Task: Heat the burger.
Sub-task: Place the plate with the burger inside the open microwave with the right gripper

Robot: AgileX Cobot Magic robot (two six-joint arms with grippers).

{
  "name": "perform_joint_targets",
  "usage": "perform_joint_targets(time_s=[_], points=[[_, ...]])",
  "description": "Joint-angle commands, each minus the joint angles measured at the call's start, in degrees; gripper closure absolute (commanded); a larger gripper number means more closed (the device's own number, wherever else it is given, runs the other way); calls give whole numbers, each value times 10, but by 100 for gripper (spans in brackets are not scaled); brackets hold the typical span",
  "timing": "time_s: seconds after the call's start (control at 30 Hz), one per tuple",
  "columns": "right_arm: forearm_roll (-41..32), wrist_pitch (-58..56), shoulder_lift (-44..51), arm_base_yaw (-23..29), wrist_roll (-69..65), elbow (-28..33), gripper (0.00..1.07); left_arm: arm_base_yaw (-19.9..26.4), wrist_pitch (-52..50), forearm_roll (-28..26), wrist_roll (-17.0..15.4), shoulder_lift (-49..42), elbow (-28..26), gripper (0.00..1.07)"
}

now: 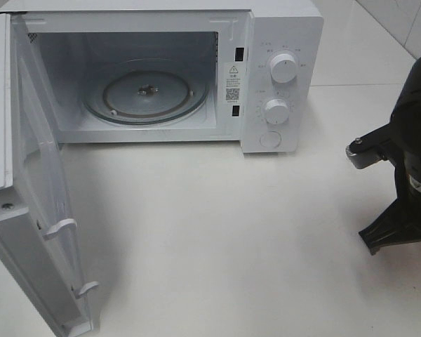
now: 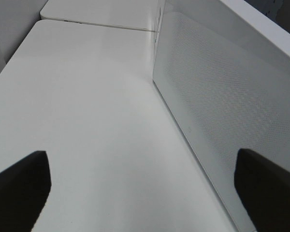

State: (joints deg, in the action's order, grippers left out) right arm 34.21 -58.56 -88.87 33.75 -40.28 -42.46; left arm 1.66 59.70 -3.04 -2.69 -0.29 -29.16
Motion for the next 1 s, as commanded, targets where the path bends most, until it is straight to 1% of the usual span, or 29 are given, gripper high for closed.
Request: perform_joint_targets(time_s=[0.03,0.1,0.13,0.23,0.27,0.3,0.37,0.47,0.53,0.6,0.63,0.73,0.8,0.87,0.9,0.93,0.97,1.0], points=[[27,-60,15,37,15,3,107,-1,-5,-1,1,-11,2,9],[27,-65,16,45,15,3,107,-1,-5,-1,1,-11,2,9],[28,-65,22,60,14,9,107,-1,-5,-1,1,-11,2,9],[28,-64,23,65,13,13,107,-1,-5,-1,1,-11,2,9],[26,-64,28,78,8,23,107,-1,-5,-1,1,-11,2,9],[26,-64,28,78,8,23,107,-1,-5,-1,1,-11,2,9],[26,-68,38,105,2,45,107,-1,-5,-1,1,-11,2,9],[26,-69,42,113,-1,49,107,-1,-5,-1,1,-11,2,9],[26,-80,55,143,-6,59,107,-1,-5,-1,1,-11,2,9],[26,-82,57,150,-8,60,107,-1,-5,-1,1,-11,2,9],[26,-87,64,167,-14,63,107,-1,-5,-1,1,-11,2,9],[26,-91,68,182,-15,68,107,-1,-5,-1,1,-11,2,9],[26,-91,73,208,-18,76,107,-1,-5,-1,1,-11,2,9],[26,-91,73,218,-18,79,107,-1,-5,-1,1,-11,2,9],[28,-90,74,236,-22,83,107,-1,-5,-1,1,-11,2,9],[28,-90,74,236,-22,83,107,-1,-5,-1,1,-11,2,9],[28,-90,74,257,-24,85,107,-1,-5,-1,1,-11,2,9],[28,-90,74,257,-24,85,107,-1,-5,-1,1,-11,2,9]])
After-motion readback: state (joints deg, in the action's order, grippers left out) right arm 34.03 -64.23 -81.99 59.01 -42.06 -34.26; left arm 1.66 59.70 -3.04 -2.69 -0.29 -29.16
